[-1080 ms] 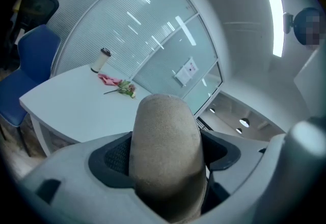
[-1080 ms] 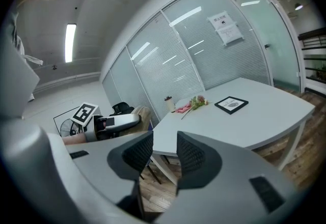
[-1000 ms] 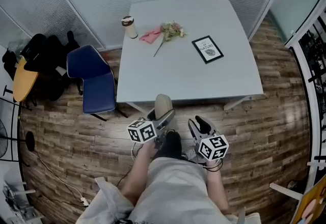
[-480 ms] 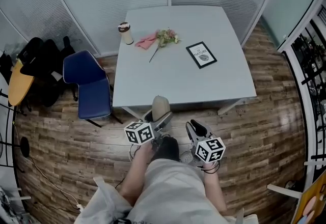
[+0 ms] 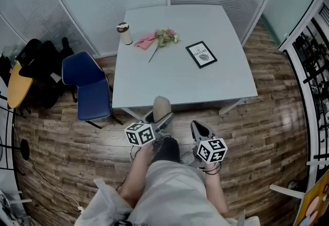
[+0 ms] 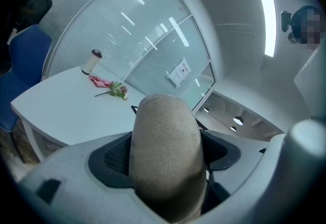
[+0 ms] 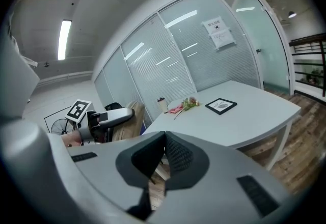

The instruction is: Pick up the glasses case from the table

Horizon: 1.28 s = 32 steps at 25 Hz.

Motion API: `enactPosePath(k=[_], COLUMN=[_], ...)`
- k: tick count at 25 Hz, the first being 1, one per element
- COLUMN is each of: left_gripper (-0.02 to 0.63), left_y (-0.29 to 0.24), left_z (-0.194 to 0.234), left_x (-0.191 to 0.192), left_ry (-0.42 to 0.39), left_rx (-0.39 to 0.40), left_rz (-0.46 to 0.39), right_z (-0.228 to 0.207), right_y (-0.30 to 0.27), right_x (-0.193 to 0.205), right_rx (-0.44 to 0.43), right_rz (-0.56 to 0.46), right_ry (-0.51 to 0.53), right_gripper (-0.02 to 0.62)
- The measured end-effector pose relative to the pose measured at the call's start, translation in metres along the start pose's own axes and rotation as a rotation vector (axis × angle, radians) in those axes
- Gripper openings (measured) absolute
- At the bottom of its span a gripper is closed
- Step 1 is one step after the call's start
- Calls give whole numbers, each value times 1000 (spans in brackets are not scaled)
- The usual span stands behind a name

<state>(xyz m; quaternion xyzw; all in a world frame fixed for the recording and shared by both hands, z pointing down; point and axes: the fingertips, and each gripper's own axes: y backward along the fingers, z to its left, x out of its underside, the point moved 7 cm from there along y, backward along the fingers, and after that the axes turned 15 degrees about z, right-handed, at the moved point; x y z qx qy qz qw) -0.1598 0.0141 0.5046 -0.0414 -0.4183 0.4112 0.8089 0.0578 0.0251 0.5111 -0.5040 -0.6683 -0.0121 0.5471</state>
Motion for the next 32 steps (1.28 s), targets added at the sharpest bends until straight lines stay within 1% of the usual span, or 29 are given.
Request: enactPosePath(k=[7,18,21,26,32], left_gripper=[391,391,391,391,391], left_y=[-5,-25,-30,-40,-42], left_z=[-1,-14,-16,-24,-25], left_x=[-1,-2,-4,-5,-2], left_ry=[0,-11,-19,-30,-35], left_rx=[7,28,29,57,54], left_rz=[4,7,12,22,33], right_z=[1,-13,-16,-26,-27], right_y=[2,15,19,26,24], right_x=[1,2,3,10,12], right_rx=[-10,-8,-4,35,24], right_rz=[-11,-12,-18,1,-2], right_ry=[13,35,26,-9,-24], right_gripper=[-3,-3,-3,-3,-3])
